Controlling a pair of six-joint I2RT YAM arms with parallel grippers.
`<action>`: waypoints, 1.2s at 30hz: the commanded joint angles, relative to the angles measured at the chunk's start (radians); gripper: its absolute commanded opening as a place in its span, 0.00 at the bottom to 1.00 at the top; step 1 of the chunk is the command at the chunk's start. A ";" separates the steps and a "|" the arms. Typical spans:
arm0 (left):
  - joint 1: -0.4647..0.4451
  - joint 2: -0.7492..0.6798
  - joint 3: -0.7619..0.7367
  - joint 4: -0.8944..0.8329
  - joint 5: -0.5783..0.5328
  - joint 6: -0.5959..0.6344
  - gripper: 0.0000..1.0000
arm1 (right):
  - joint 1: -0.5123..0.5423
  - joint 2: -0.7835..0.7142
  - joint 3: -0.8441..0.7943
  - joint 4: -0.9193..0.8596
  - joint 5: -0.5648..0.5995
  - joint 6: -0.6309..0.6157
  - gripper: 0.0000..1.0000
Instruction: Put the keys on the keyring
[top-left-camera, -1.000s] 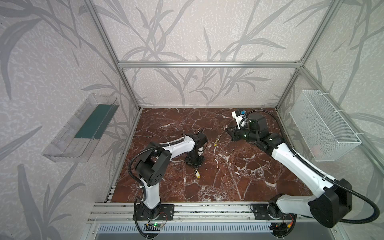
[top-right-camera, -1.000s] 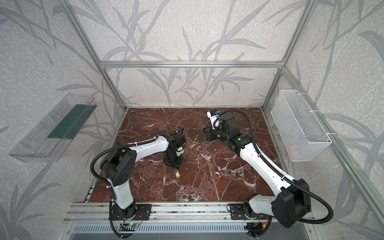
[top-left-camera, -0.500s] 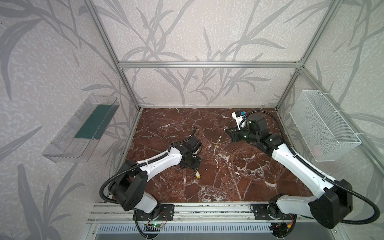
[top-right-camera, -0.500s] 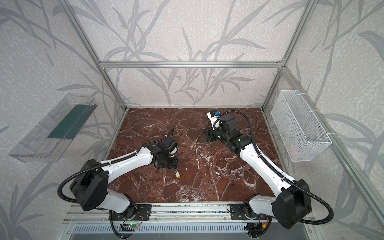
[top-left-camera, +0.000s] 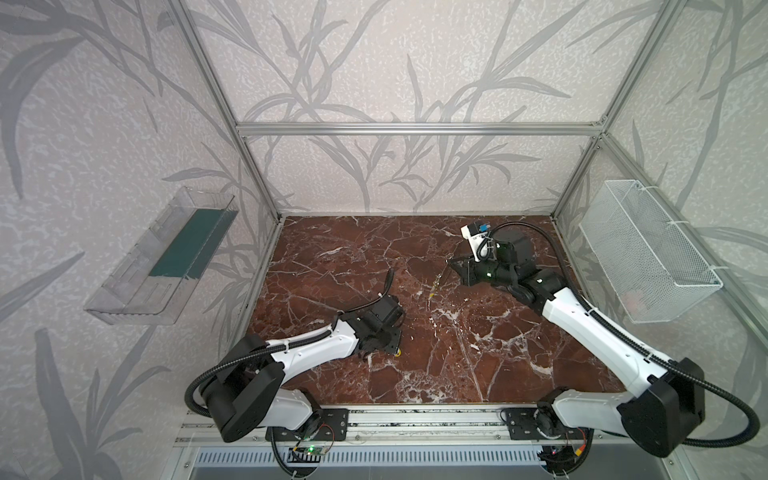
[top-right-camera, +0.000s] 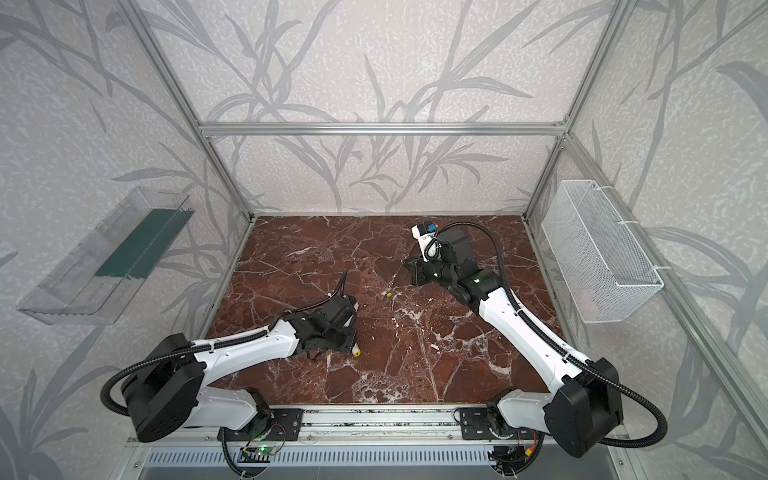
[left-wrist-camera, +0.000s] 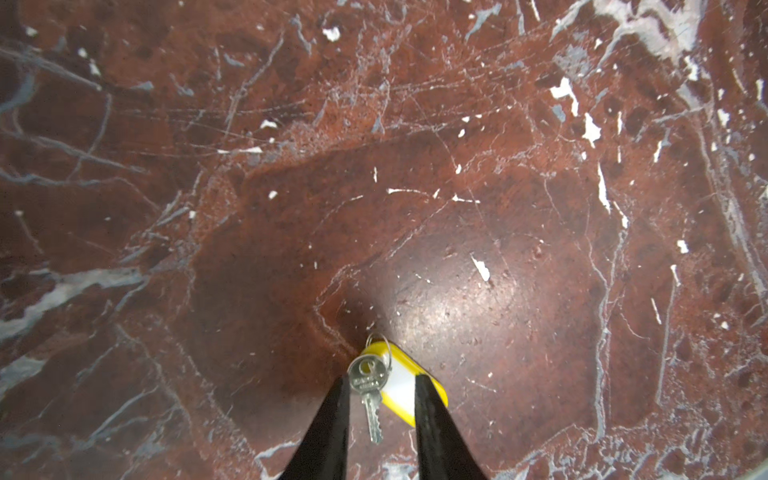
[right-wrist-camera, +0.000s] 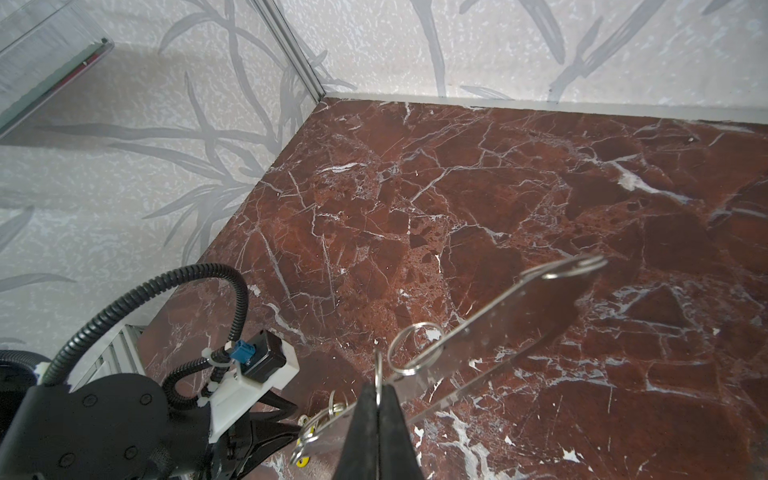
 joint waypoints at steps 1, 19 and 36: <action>-0.012 0.027 0.009 0.021 -0.035 0.006 0.29 | 0.008 -0.033 0.018 -0.002 0.006 -0.001 0.00; -0.024 0.075 0.030 -0.003 -0.074 0.022 0.20 | 0.009 -0.053 0.011 -0.015 0.010 -0.004 0.00; -0.023 0.059 0.046 -0.015 -0.085 0.024 0.00 | 0.012 -0.047 0.009 -0.010 0.011 -0.003 0.00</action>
